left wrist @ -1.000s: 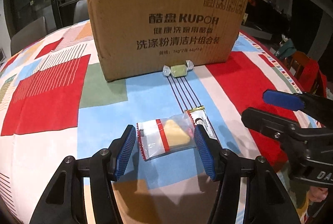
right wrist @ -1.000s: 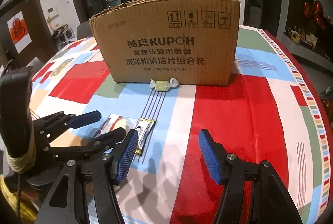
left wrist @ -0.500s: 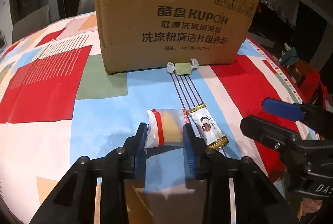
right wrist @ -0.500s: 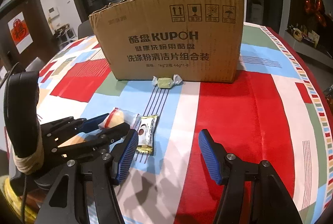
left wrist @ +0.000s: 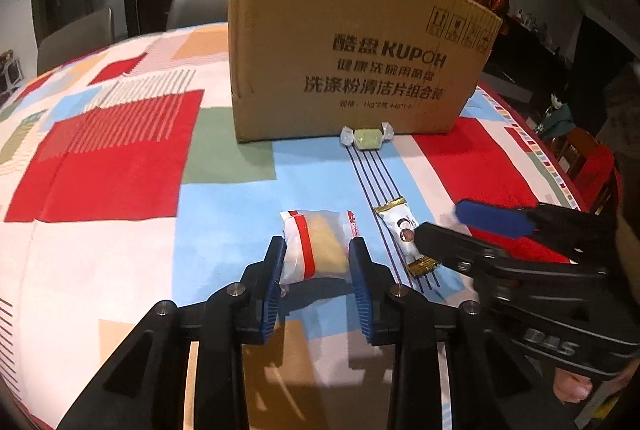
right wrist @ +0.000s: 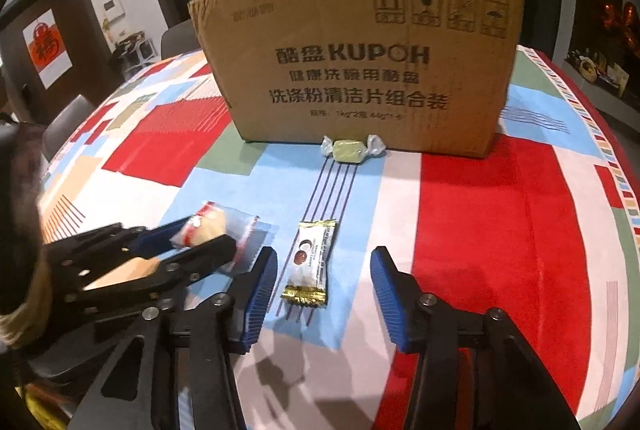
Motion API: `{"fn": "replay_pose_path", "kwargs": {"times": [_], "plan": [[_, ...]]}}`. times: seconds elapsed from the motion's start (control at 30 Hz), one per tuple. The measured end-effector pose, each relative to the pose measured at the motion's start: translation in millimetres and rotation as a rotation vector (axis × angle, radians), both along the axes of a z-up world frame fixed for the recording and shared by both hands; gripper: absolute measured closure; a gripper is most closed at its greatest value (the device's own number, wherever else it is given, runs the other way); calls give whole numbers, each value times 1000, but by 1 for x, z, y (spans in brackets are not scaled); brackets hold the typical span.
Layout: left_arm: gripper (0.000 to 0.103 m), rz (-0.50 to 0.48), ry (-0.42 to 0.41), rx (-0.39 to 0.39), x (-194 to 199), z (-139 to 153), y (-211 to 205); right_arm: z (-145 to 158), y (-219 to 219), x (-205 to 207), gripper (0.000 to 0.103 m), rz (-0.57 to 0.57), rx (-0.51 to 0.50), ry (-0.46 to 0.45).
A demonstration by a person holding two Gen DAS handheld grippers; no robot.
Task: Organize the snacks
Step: 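Grasp the white-and-gold chocolate bar with the right gripper, then carry the cake packet over the box with the left gripper while the right gripper carries the chocolate bar there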
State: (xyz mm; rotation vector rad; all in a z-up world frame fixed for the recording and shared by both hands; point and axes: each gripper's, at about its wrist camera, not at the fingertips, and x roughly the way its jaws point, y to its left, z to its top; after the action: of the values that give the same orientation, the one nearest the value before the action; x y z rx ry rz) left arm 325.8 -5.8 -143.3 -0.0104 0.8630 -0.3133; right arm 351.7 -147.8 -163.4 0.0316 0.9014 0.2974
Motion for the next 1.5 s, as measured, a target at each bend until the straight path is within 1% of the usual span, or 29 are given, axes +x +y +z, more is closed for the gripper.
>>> {"fn": "replay_pose_path", "kwargs": {"times": [0.2, 0.3, 0.33, 0.37, 0.47, 0.63, 0.87, 1.13, 1.5], "plan": [[71, 7, -17, 6, -3, 6, 5, -14, 10, 12, 67, 8, -19, 41], [71, 14, -18, 3, -3, 7, 8, -16, 16, 12, 71, 9, -53, 29], [71, 16, -17, 2, -3, 7, 8, -17, 18, 12, 79, 13, -52, 28], [71, 17, -16, 2, -2, 7, 8, -17, 20, 12, 81, 17, -56, 23], [71, 21, -18, 0, -2, 9, 10, -17, 25, 11, 81, 22, -78, 12], [71, 25, -34, -7, -5, 17, 10, -11, 24, 9, 82, 16, -49, 1], [71, 26, -72, -24, -11, 37, 8, 15, 11, 0, 82, -10, -2, -50], [71, 23, -147, -43, -20, 73, 5, 54, -5, -13, 82, -35, 47, -145], [71, 15, -250, -32, -20, 118, -1, 101, -19, -20, 82, -61, 84, -268]]}}
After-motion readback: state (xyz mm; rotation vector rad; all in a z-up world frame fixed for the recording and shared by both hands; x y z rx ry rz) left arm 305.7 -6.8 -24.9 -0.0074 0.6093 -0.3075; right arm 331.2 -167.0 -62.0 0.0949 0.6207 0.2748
